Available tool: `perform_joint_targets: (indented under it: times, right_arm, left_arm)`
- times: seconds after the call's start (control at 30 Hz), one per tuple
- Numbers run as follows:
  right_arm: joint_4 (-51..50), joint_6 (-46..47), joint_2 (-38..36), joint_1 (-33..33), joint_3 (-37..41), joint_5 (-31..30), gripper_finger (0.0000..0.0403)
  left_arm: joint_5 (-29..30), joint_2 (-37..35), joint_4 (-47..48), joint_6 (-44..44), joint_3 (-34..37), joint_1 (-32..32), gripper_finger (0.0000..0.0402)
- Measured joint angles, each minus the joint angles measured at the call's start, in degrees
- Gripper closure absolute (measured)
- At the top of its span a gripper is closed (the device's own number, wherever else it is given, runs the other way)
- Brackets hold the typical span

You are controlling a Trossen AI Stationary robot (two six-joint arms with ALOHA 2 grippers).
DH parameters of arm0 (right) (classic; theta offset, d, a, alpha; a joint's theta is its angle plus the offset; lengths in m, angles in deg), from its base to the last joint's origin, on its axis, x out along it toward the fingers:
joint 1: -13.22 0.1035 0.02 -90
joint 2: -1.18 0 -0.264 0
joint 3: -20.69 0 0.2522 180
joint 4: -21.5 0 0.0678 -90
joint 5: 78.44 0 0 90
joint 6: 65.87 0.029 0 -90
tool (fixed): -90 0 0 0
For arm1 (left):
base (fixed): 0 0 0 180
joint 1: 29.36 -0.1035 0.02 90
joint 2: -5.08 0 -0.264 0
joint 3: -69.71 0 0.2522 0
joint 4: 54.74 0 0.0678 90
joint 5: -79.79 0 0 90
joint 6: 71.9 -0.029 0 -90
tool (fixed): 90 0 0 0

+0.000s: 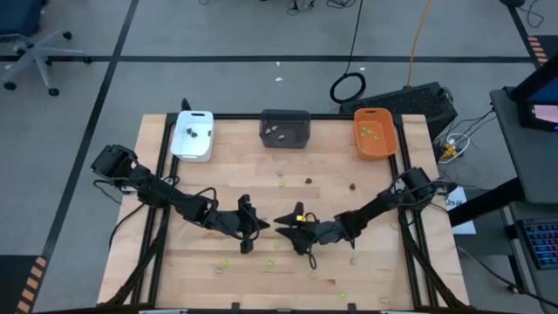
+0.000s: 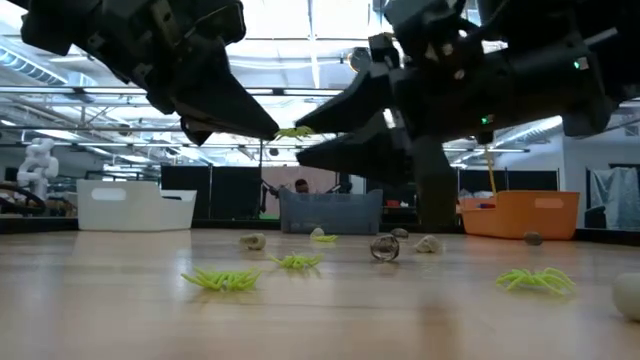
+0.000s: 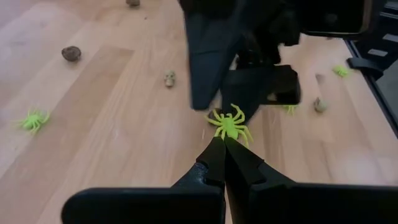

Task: Sort Halloween decoration
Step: Put the green toy spider into the orange bin

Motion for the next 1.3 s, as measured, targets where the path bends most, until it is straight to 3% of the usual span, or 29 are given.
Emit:
perform_joint_targets:
  times: [0.2,0.5,0.73,0.83,1.03,1.17,1.3]
  right_arm:
    - [0.18,-0.08,0.06,0.20,-0.73,-0.04,0.0284]
    - [0.44,2.86,0.06,0.20,-0.73,0.45,0.0396]
    - [0.18,4.71,0.06,0.55,-0.70,0.53,0.0398]
    - [-0.03,8.39,0.06,1.15,-0.68,0.40,0.0400]
    - [0.00,22.75,0.04,2.69,-0.68,0.44,0.0401]
    - [-0.51,30.59,-0.57,3.06,-0.62,1.66,0.0402]
    - [-2.67,35.68,-2.68,2.18,-0.62,6.93,0.0402]
  left_arm:
    - [-0.39,0.00,-0.73,0.95,0.02,-0.02,0.0401]
    - [-0.11,0.04,-1.42,1.46,0.02,-0.02,0.0401]
    - [3.03,-0.02,-1.41,-0.80,0.02,0.00,0.0393]
    - [5.17,-0.74,-1.21,-4.34,0.02,0.00,0.0363]
    - [14.97,-3.67,-1.42,-16.83,0.02,-0.07,0.0296]
    - [14.23,-4.20,-1.60,-27.82,0.02,-0.25,0.0276]
    - [13.59,-4.22,-1.32,-30.14,1.46,-1.18,0.0275]
